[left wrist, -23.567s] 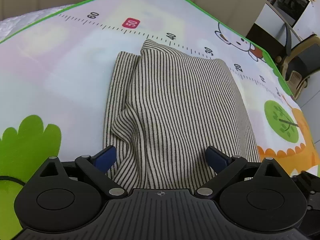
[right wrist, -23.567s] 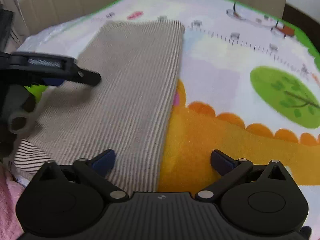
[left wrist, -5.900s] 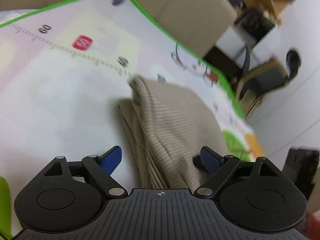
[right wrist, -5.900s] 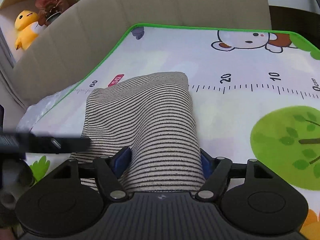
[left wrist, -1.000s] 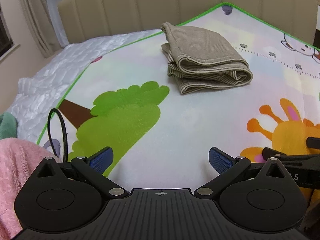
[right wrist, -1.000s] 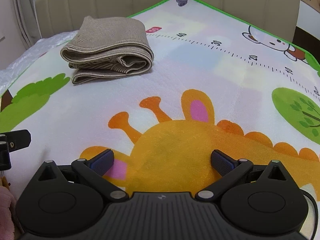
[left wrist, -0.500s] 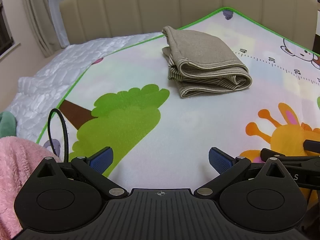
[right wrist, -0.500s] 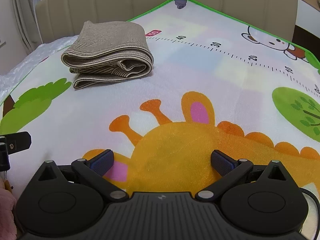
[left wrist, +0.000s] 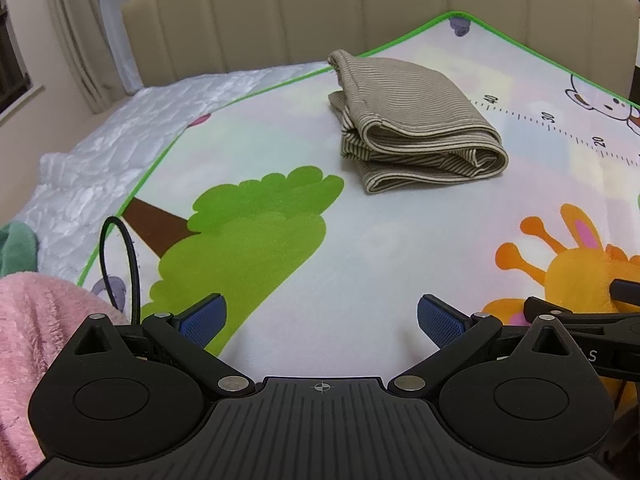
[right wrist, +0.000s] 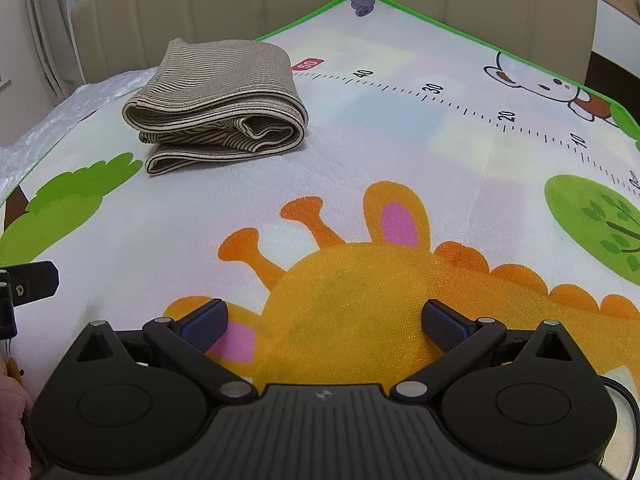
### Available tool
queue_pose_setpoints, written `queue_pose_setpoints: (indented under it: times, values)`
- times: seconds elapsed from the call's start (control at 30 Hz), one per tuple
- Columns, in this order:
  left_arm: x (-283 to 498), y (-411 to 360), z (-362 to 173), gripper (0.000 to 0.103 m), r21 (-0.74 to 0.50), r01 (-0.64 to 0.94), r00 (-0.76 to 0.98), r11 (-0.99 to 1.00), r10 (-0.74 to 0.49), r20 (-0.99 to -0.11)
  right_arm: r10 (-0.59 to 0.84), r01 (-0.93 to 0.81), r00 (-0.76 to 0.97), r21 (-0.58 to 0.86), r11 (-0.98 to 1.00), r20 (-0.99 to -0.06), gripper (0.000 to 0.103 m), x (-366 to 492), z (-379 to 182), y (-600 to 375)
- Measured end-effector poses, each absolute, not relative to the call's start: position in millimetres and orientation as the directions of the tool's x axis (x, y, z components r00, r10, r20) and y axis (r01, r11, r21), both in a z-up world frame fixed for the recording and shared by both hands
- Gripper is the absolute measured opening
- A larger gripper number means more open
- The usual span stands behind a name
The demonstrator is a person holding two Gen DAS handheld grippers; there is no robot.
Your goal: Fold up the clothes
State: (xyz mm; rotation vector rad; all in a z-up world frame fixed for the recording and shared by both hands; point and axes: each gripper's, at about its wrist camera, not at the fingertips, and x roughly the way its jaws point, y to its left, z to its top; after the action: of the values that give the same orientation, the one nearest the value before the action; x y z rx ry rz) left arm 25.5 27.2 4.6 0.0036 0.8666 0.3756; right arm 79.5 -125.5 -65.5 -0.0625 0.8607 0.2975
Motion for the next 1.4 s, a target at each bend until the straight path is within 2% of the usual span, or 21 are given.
queue_pose_setpoints:
  times: [1.4]
  values:
    - [24.9,24.1,4.4,0.103,0.171,-0.311,0.584,0.935,0.33,-0.742,0.22,-0.288,0.615,0.044,0.957,-0.757,0.103,78.5,-66.9,-121.4]
